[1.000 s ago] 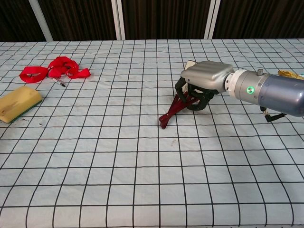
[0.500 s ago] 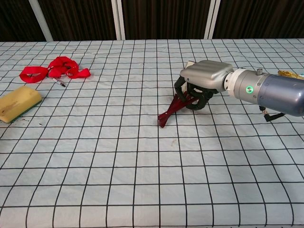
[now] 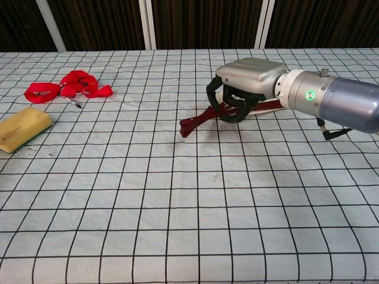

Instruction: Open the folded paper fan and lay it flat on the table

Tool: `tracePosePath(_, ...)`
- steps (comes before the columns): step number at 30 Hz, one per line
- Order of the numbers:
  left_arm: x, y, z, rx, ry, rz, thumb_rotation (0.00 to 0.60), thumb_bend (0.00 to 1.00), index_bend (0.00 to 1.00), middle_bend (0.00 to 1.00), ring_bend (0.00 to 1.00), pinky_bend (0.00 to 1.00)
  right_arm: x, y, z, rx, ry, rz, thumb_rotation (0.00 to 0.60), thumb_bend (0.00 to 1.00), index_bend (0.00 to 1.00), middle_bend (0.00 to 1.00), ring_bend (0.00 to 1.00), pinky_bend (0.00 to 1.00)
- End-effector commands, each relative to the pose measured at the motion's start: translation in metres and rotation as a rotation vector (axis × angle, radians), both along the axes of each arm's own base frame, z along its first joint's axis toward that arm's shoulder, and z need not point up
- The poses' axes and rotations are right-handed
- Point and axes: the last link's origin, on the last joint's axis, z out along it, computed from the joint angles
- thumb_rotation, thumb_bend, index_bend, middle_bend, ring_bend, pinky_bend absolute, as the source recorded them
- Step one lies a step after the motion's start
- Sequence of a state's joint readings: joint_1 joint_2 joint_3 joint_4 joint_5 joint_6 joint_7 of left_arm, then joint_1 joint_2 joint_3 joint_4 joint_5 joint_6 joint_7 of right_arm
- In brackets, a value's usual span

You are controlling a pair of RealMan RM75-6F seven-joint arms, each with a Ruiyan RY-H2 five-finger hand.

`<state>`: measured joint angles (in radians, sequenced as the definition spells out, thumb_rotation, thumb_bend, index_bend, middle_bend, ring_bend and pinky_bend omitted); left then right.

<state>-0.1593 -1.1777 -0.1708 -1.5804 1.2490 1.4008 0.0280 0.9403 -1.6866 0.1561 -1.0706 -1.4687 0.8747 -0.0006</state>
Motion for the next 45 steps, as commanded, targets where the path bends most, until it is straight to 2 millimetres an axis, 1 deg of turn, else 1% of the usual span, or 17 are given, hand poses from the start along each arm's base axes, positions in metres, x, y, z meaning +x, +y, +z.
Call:
tracePosePath(1, 0.001, 0.0, 0.0, 0.0, -0.003, -0.002, 0.6, 0.0, 0.0, 0.0, 0.0, 0.0, 0.015, -0.005, 0.01, -0.009, -0.041, 0.01, 0.6, 0.45, 0.72, 0.88, 0.94, 0.73)
tracePosePath(5, 0.002, 0.0, 0.0, 0.001, -0.002, -0.008, 0.6, 0.0, 0.0, 0.0, 0.0, 0.0, 0.031, -0.012, 0.021, -0.025, -0.066, 0.019, 0.6, 0.45, 0.73, 0.88, 0.94, 0.73)
tracePosePath(11, 0.006, 0.001, 0.002, 0.011, -0.008, -0.022, 0.6, 0.0, 0.0, 0.0, 0.0, 0.0, 0.06, -0.025, 0.042, -0.062, -0.117, 0.029, 0.6, 0.46, 0.75, 0.89, 0.94, 0.73)
tracePosePath(17, 0.018, 0.01, 0.005, 0.003, 0.001, -0.065, 0.6, 0.0, 0.0, 0.0, 0.0, 0.0, 0.085, -0.032, 0.064, -0.094, -0.162, 0.05, 0.6, 0.46, 0.76, 0.89, 0.94, 0.73)
tracePosePath(20, 0.032, 0.023, 0.006, -0.002, -0.012, -0.106, 0.6, 0.0, 0.0, 0.0, 0.0, 0.0, 0.092, -0.033, 0.071, -0.105, -0.167, 0.059, 0.6, 0.46, 0.77, 0.9, 0.95, 0.73)
tracePosePath(22, 0.046, 0.034, 0.007, -0.004, -0.012, -0.149, 0.6, 0.0, 0.01, 0.0, 0.0, 0.0, 0.095, -0.033, 0.076, -0.11, -0.169, 0.062, 0.6, 0.47, 0.78, 0.9, 0.96, 0.73)
tracePosePath(24, 0.056, 0.044, 0.007, -0.006, -0.013, -0.178, 0.6, 0.0, 0.03, 0.0, 0.0, 0.0, 0.097, -0.033, 0.079, -0.112, -0.17, 0.063, 0.6, 0.47, 0.78, 0.9, 0.96, 0.73)
tracePosePath(26, 0.069, 0.056, 0.007, -0.008, -0.02, -0.213, 0.6, 0.0, 0.07, 0.0, 0.0, 0.0, 0.098, -0.032, 0.082, -0.115, -0.176, 0.065, 0.6, 0.47, 0.79, 0.9, 0.96, 0.73)
tracePosePath(28, 0.086, 0.072, 0.006, -0.011, -0.024, -0.252, 0.6, 0.02, 0.11, 0.01, 0.0, 0.0, 0.101, -0.031, 0.086, -0.117, -0.187, 0.067, 0.6, 0.47, 0.79, 0.9, 0.96, 0.73)
tracePosePath(30, 0.096, 0.082, 0.005, -0.012, -0.024, -0.274, 0.6, 0.04, 0.17, 0.03, 0.0, 0.0, 0.103, -0.03, 0.088, -0.117, -0.192, 0.069, 0.6, 0.47, 0.79, 0.9, 0.96, 0.73)
tracePosePath(31, 0.105, 0.09, 0.004, -0.013, -0.02, -0.296, 0.6, 0.05, 0.19, 0.03, 0.0, 0.0, 0.105, -0.029, 0.089, -0.118, -0.196, 0.073, 0.6, 0.47, 0.79, 0.9, 0.96, 0.73)
tracePosePath(33, 0.113, 0.1, 0.001, -0.015, -0.013, -0.309, 0.6, 0.07, 0.24, 0.05, 0.0, 0.0, 0.107, -0.028, 0.092, -0.119, -0.199, 0.075, 0.6, 0.47, 0.79, 0.9, 0.96, 0.73)
tracePosePath(34, 0.121, 0.108, -0.005, -0.027, -0.017, -0.318, 0.6, 0.07, 0.25, 0.06, 0.0, 0.0, 0.109, -0.027, 0.094, -0.121, -0.202, 0.079, 0.6, 0.47, 0.79, 0.91, 0.96, 0.73)
tracePosePath(36, 0.128, 0.118, -0.015, -0.053, -0.031, -0.311, 0.6, 0.08, 0.28, 0.07, 0.0, 0.0, 0.113, -0.026, 0.096, -0.125, -0.202, 0.083, 0.6, 0.47, 0.8, 0.91, 0.96, 0.73)
tracePosePath(39, 0.138, 0.124, -0.03, -0.092, -0.042, -0.306, 0.6, 0.08, 0.28, 0.07, 0.0, 0.0, 0.117, -0.027, 0.1, -0.134, -0.202, 0.083, 0.6, 0.47, 0.8, 0.91, 0.96, 0.73)
tracePosePath(45, 0.152, 0.127, -0.055, -0.12, -0.049, -0.324, 0.6, 0.08, 0.3, 0.07, 0.0, 0.0, 0.128, -0.031, 0.106, -0.139, -0.231, 0.044, 0.6, 0.47, 0.8, 0.91, 0.96, 0.73)
